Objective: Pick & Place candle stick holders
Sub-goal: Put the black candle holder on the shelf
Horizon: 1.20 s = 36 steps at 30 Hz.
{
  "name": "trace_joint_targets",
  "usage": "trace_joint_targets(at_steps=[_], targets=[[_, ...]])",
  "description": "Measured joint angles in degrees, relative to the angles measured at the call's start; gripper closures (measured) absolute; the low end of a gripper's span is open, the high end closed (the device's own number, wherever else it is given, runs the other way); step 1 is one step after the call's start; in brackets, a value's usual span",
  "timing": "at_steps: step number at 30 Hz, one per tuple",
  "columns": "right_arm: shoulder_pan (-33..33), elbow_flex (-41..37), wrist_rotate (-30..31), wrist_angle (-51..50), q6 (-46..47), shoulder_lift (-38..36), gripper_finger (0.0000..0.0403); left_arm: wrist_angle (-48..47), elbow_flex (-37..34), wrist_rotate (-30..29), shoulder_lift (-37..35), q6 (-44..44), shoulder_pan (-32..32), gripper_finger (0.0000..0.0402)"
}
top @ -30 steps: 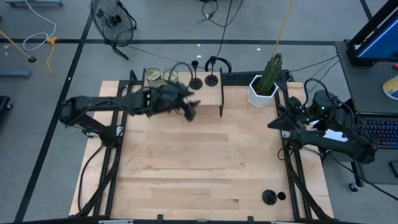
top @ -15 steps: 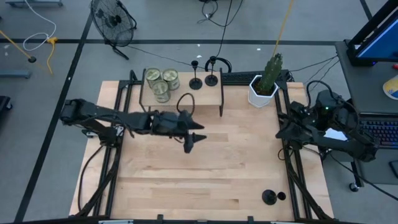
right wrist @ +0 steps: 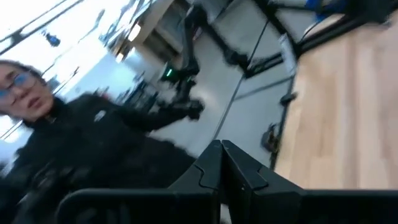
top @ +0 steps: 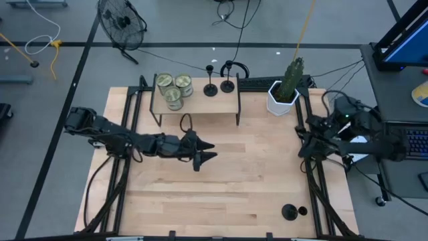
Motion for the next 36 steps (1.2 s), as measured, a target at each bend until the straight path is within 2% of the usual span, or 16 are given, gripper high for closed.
trace_joint_targets(at_steps=[4, 7, 12, 16, 19, 27, 36], targets=[[5.9, 2.6, -0.5, -2.7, -3.3, 6.0, 0.0403, 0.5, -0.1, -4.4, -0.1, 0.1, -1.4, 0.0163], [11.0, 5.6, 0.1, -9.8, -8.3, 10.6, 0.0403, 0.6, -0.1, -5.6, -0.1, 0.2, -1.8, 0.0163], [20.8, 12.5, 8.4, -27.1, -14.8, 19.3, 0.0403, 0.5, -0.1, -5.9, -0.1, 0.6, -1.8, 0.0163], [29.5, 18.9, 17.1, -39.0, -15.1, 25.6, 0.0403, -0.3, -0.1, -6.0, -0.1, 1.8, -1.7, 0.0163], [35.5, 21.5, 21.6, -42.8, -10.9, 29.1, 0.0403, -1.9, -0.1, -5.9, -0.1, 1.9, -1.7, 0.0163], [50.5, 23.0, 28.9, -40.1, 8.6, 35.6, 0.0403, -5.1, -0.1, -2.4, -0.1, 1.9, -1.7, 0.0163], [61.8, 23.0, 38.8, -36.3, 29.8, 40.9, 0.0403, -7.0, -0.1, -0.9, -0.1, 4.7, -2.0, 0.0163]])
